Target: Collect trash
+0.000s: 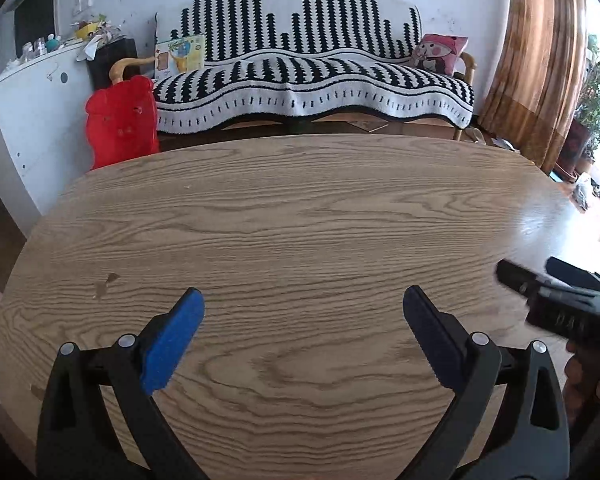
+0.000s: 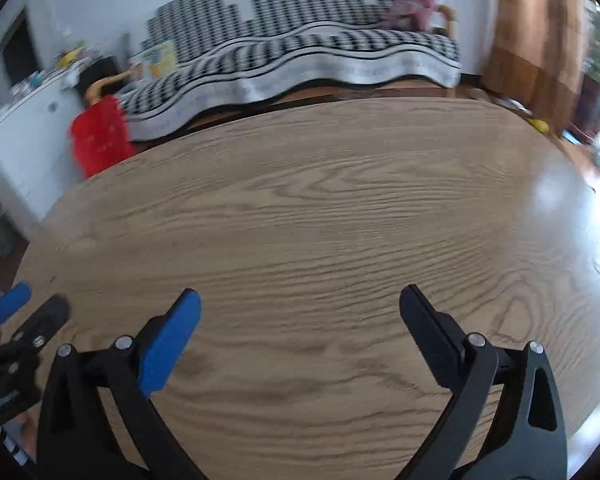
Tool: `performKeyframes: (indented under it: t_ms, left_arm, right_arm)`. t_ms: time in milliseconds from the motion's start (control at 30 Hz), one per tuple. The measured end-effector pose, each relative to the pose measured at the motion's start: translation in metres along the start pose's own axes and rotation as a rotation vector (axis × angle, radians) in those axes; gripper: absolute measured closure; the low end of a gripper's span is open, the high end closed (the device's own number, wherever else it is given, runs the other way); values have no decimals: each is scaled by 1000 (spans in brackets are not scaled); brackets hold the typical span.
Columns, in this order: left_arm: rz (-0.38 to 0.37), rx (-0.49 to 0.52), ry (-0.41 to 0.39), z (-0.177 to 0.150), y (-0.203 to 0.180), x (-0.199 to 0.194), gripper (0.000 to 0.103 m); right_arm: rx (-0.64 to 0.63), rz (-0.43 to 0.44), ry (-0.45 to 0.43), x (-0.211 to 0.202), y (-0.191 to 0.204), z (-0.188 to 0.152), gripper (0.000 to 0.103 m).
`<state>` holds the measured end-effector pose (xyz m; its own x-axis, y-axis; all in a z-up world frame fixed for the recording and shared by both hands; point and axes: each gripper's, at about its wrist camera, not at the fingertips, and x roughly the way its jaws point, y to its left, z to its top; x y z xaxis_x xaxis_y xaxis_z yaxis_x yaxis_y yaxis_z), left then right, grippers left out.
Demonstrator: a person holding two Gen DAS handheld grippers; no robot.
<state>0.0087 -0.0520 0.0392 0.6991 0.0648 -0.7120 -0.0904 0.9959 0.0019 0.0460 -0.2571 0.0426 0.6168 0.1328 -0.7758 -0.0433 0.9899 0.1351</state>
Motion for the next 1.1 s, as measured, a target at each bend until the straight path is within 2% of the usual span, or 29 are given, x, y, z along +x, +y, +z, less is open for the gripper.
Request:
performKeyframes:
  t_ms: [67, 133, 233, 300, 333, 500, 833, 933, 1100]
  left_arm:
    - [2, -47, -2, 6, 11, 6, 6]
    - [-10, -106, -7, 9, 21, 11, 6]
    - [16, -186, 10, 10, 31, 19, 6]
    - [9, -197, 16, 11, 30, 21, 6]
    - [12, -194, 12, 12, 29, 22, 6]
    - [33, -142, 20, 13, 22, 26, 6]
    - [32, -62, 26, 13, -6, 26, 6]
    - [6, -71, 49, 11, -11, 28, 6]
    - [23, -68, 40, 10, -17, 26, 6]
  right_arm:
    - [-2, -123, -66, 3, -5, 1, 7]
    - [-22, -176, -72, 7, -3, -2, 7]
    - [0, -154, -48, 15, -5, 0, 7]
    - [2, -133, -41, 17, -5, -1, 7]
    - [-9, -127, -44, 9, -15, -9, 7]
    - [-47, -87, -65, -3, -11, -13, 7]
    - [-11, -102, -77, -15, -32, -13, 7]
    - [3, -111, -74, -16, -38, -13, 7]
    - [-11, -111, -79, -19, -39, -15, 7]
